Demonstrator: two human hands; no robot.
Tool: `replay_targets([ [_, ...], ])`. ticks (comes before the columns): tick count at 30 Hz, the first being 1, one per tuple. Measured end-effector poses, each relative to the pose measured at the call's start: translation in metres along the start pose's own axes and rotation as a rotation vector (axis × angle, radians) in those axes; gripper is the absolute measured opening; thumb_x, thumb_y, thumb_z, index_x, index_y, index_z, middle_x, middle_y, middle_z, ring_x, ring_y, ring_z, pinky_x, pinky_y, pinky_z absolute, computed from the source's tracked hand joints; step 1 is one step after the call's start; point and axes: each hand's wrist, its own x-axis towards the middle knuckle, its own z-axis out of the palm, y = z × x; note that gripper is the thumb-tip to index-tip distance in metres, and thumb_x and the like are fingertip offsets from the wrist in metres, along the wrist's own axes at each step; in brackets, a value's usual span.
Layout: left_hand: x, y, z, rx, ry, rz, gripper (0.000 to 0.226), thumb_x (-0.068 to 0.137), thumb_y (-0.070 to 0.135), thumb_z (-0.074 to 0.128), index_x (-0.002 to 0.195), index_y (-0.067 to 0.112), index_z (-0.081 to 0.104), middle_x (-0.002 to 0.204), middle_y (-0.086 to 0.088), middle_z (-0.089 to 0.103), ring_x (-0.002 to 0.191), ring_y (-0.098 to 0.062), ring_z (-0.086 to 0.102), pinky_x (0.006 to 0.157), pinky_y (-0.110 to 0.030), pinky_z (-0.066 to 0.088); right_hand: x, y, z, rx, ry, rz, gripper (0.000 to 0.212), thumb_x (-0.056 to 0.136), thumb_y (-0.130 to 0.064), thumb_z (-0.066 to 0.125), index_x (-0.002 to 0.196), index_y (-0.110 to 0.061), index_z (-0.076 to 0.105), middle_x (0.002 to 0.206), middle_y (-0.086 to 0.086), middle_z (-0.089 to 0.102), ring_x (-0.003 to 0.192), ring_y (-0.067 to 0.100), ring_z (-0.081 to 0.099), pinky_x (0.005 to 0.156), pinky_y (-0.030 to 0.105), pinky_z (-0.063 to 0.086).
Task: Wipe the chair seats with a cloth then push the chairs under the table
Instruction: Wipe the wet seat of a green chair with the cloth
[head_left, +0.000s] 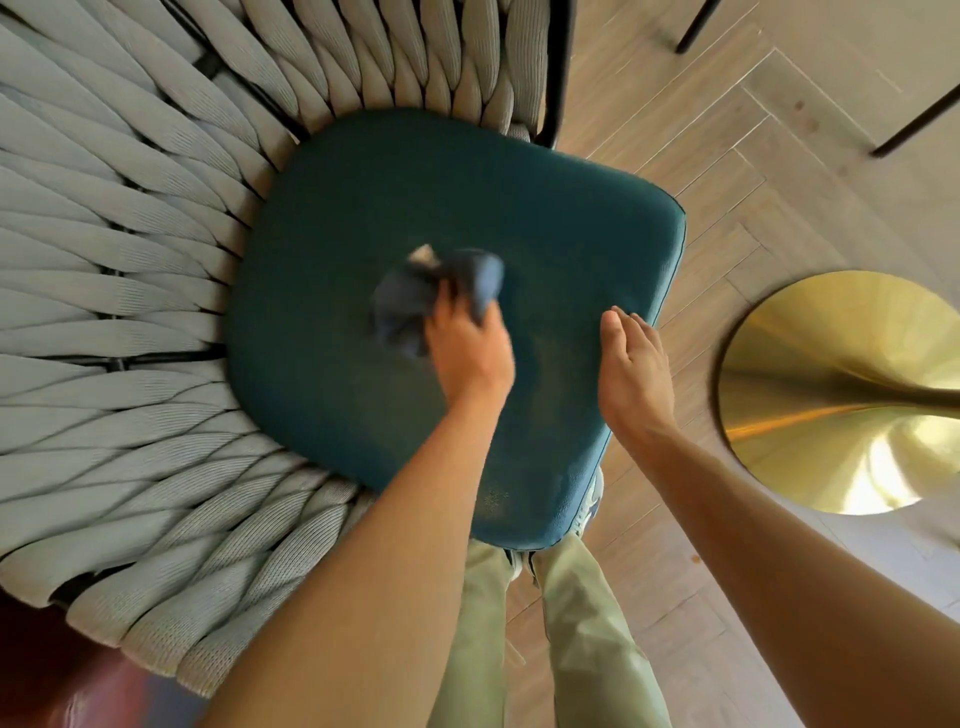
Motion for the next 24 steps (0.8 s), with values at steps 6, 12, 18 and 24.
replay_targets([
  [6, -0.049, 0.0, 0.039, 0.775, -0.503, 0.507, 0.057, 0.097, 0.033, 0.042, 0.152, 0.023, 0.028, 0.162, 0.004, 0.014, 0.147, -0.038, 0.009, 0.118, -0.055, 0.012, -0.003, 0.005, -0.023, 0.06, 0.072, 0.015, 0.051, 0.101, -0.047, 0.029, 0.143, -0.022, 0.044, 0.146, 0.002, 0.045, 0.137, 0.018, 0.035, 0.114, 0.037, 0.027],
  [12, -0.085, -0.028, -0.008, 0.947, -0.853, 0.626, 0.057, 0.099, 0.035, 0.04, 0.153, 0.028, 0.023, 0.163, 0.01, 0.007, 0.149, -0.03, 0.005, 0.12, -0.046, 0.009, -0.026, 0.003, -0.056, 0.053, 0.086, 0.046, 0.052, 0.101, -0.046, 0.028, 0.138, -0.017, 0.05, 0.14, 0.004, 0.052, 0.131, 0.018, 0.04, 0.108, 0.038, 0.031],
  [18, -0.105, -0.039, -0.052, 1.038, -0.903, 0.445, 0.05, 0.1, 0.035, 0.038, 0.15, 0.03, 0.032, 0.161, 0.012, 0.017, 0.148, -0.025, 0.015, 0.12, -0.046, 0.014, -0.057, -0.002, -0.084, 0.035, 0.044, 0.041, 0.051, 0.103, -0.041, 0.03, 0.14, -0.011, 0.048, 0.142, 0.006, 0.051, 0.133, 0.02, 0.041, 0.109, 0.036, 0.031],
  [24, -0.098, -0.034, -0.095, 0.845, -0.695, -0.035, 0.036, 0.096, 0.034, 0.042, 0.116, 0.014, 0.064, 0.123, -0.014, 0.065, 0.114, -0.034, 0.057, 0.096, -0.039, 0.044, -0.085, 0.003, -0.085, 0.022, -0.008, 0.069, 0.052, 0.102, -0.044, 0.03, 0.14, -0.013, 0.048, 0.142, 0.005, 0.052, 0.132, 0.021, 0.044, 0.108, 0.036, 0.033],
])
